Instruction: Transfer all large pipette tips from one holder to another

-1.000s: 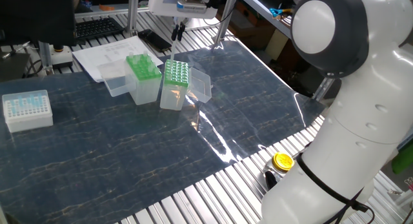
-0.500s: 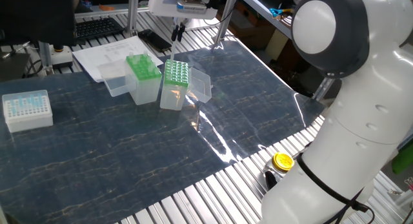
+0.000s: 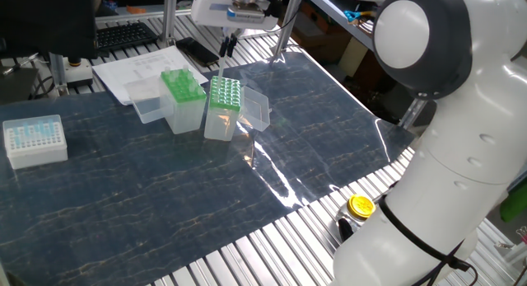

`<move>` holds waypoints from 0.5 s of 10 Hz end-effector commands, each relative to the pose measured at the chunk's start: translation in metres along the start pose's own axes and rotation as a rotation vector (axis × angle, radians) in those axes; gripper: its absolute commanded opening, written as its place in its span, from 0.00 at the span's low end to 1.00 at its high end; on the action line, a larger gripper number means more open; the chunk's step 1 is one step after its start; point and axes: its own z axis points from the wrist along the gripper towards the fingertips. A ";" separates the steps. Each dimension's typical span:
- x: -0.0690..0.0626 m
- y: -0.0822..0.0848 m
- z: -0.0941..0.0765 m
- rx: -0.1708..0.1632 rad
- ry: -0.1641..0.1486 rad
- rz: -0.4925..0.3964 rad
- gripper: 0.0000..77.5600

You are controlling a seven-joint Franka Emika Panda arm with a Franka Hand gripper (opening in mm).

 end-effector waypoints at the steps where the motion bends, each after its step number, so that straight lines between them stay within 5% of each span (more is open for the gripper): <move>1: 0.002 0.002 0.019 -0.021 -0.017 0.014 0.01; 5: 0.000 0.000 0.028 0.021 -0.021 0.004 0.01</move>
